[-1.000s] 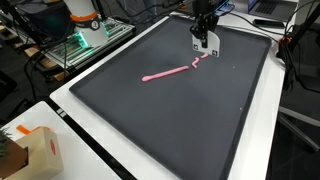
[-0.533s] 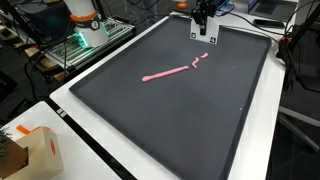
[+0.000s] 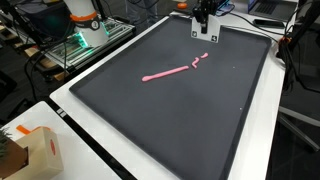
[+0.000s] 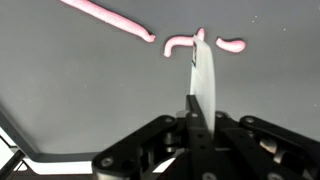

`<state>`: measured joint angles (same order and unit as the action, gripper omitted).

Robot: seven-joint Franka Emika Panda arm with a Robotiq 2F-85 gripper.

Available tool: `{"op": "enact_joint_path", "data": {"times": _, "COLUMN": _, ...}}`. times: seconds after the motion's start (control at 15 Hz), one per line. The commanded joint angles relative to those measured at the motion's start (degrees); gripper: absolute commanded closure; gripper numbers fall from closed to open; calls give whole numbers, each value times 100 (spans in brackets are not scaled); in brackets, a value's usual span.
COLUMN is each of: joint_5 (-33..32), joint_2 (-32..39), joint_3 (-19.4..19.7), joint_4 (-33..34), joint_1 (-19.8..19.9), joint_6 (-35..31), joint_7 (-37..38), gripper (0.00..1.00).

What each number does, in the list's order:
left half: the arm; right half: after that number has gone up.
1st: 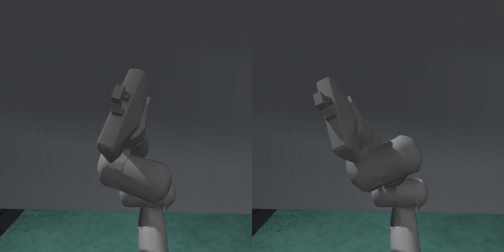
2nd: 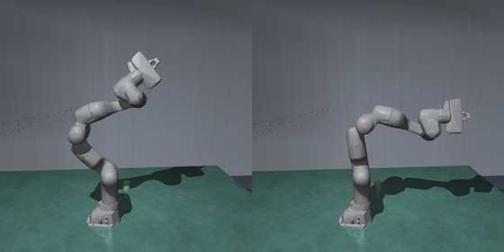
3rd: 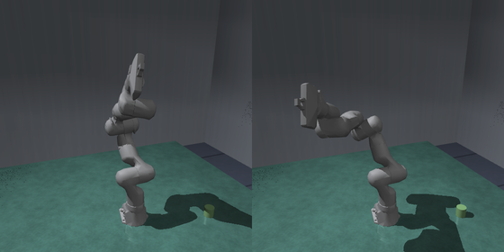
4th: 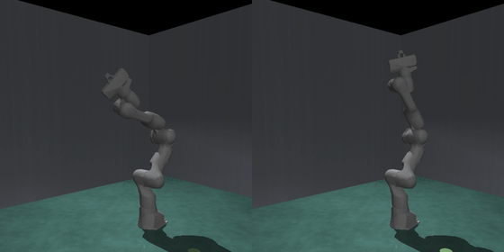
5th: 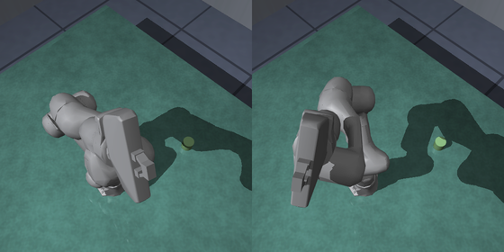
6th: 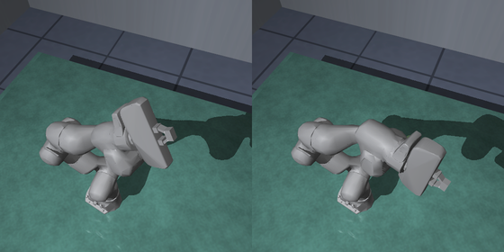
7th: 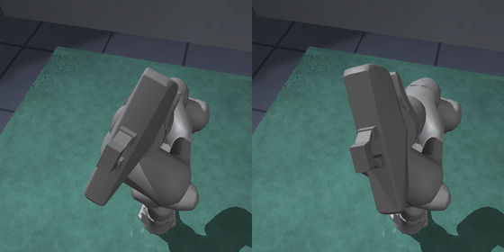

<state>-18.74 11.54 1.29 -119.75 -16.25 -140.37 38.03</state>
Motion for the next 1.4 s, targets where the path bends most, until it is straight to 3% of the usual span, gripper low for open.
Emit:
{"op": "enact_joint_path", "data": {"times": 0.0, "joint_5": -221, "joint_2": -14, "joint_3": -248, "joint_4": 456, "joint_1": -59, "joint_6": 887, "joint_7": 165, "gripper": 99}}
{"op": "enact_joint_path", "data": {"times": 0.33, "joint_5": -292, "joint_2": 331, "joint_3": -609, "joint_4": 1499, "joint_1": -207, "joint_6": 2533, "joint_7": 153, "gripper": 99}}
{"op": "enact_joint_path", "data": {"times": 0.67, "joint_5": -475, "joint_2": 1073, "joint_3": -803, "joint_4": 2550, "joint_1": -451, "joint_6": 3620, "joint_7": 34, "gripper": 99}}
{"op": "enact_joint_path", "data": {"times": 1.33, "joint_5": -617, "joint_2": 2321, "joint_3": -675, "joint_4": 3866, "joint_1": -919, "joint_6": 3967, "joint_7": -444, "gripper": 99}}
